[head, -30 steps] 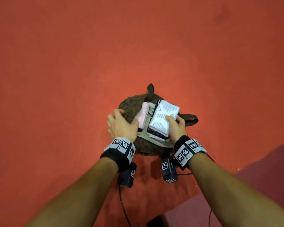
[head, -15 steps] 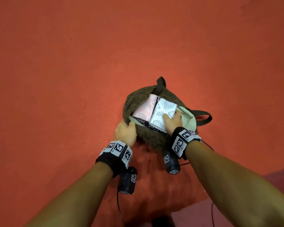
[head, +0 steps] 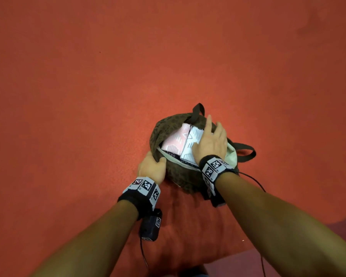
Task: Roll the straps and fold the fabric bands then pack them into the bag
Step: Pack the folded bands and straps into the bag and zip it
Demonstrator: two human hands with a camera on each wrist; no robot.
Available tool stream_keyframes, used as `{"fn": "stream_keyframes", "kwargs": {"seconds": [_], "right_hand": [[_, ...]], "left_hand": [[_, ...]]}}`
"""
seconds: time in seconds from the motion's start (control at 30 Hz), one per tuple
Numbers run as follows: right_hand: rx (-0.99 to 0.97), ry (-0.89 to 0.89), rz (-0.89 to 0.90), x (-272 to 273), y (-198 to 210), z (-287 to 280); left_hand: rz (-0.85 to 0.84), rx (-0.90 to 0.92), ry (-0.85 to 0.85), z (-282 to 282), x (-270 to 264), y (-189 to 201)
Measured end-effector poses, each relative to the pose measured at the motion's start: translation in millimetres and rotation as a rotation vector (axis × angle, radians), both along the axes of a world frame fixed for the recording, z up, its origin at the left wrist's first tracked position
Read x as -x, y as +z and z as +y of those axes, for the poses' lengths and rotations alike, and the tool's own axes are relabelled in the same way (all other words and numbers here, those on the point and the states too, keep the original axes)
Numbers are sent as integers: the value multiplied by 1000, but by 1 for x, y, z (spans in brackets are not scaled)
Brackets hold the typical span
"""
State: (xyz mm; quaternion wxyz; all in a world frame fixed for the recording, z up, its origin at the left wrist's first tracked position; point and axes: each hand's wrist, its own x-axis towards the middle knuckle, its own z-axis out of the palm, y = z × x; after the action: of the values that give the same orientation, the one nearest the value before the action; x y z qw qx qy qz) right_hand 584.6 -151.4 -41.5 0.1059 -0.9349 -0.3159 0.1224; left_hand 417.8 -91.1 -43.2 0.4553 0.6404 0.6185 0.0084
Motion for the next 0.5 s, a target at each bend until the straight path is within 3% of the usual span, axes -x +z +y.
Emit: {"fn": "stream_keyframes", "kwargs": {"seconds": [0.1,0.33,0.4,0.5], "right_hand": [[-40,233,-82,3,12,-1],[-200,583,-21,54,43,39],[-181,713,-3,82,48,59],[-74,840,15,139,50,94]], "left_hand": [[61,-85,-150,9,6,6],[242,-378,-341,32,55,14],[327,-444,-334,42,85,15],[418,-463,-184,68,146,20]]}}
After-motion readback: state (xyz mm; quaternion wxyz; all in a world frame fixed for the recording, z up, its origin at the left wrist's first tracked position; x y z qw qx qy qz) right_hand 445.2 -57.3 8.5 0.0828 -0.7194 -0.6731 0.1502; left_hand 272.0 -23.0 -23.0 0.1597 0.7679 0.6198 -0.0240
